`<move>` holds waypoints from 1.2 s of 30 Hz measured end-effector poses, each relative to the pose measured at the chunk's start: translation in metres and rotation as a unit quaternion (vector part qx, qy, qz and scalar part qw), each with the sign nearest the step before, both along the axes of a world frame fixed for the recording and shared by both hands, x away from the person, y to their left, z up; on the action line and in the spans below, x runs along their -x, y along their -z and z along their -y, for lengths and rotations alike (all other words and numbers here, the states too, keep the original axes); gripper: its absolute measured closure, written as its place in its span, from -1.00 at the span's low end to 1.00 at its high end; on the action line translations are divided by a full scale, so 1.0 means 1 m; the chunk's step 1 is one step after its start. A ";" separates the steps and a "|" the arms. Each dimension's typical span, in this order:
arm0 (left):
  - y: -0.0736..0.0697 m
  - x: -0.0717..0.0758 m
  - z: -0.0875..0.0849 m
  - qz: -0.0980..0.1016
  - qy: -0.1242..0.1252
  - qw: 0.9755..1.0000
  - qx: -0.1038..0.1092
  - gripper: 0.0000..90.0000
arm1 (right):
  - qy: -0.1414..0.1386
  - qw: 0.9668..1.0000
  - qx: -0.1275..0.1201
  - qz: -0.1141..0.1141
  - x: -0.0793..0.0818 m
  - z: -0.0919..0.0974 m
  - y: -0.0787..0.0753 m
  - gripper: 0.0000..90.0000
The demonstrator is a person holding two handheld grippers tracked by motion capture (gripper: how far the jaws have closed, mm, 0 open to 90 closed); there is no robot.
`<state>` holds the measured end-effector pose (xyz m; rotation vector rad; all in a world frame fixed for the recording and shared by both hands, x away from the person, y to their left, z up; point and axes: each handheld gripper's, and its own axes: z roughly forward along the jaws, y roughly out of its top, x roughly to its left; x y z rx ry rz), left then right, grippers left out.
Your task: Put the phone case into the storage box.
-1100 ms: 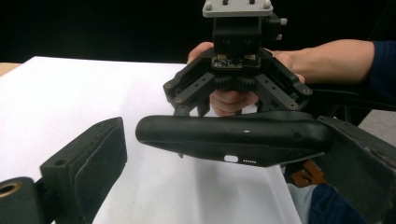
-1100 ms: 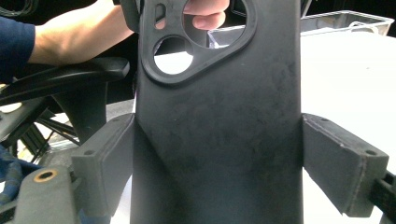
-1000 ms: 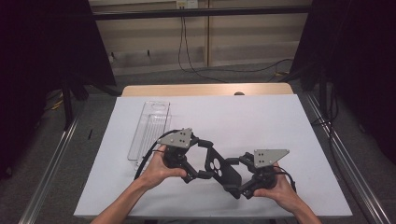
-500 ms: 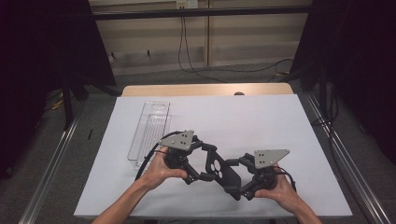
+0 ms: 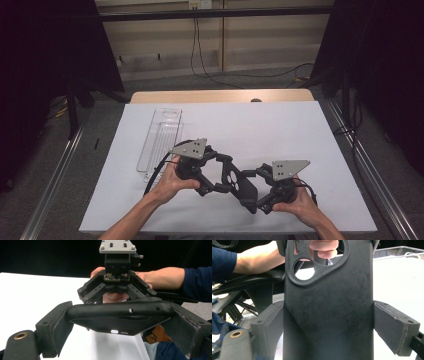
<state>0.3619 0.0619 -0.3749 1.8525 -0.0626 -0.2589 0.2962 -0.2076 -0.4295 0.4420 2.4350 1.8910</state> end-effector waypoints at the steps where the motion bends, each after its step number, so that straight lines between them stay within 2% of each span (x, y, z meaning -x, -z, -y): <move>1: 0.000 0.000 0.000 -0.001 0.000 1.000 0.000 -0.70 | 0.002 1.000 0.001 0.002 0.000 0.000 0.000 -0.68; 19: -0.003 0.001 -0.002 -0.007 -0.016 1.000 -0.001 -0.68 | 0.012 1.000 -0.005 -0.001 0.000 -0.001 -0.001 -0.71; 22: -0.004 0.002 -0.001 -0.005 -0.017 1.000 -0.008 -0.68 | 0.014 1.000 -0.010 -0.006 0.000 -0.001 -0.001 -0.74; 27: -0.006 0.001 -0.004 -0.006 -0.032 0.999 -0.004 -0.67 | 0.029 0.999 -0.017 -0.010 0.000 0.000 -0.002 -0.89; 36: -0.010 -0.005 -0.013 -0.015 -0.064 0.998 0.002 -0.68 | 0.061 0.998 -0.017 -0.002 0.000 0.005 -0.004 -0.97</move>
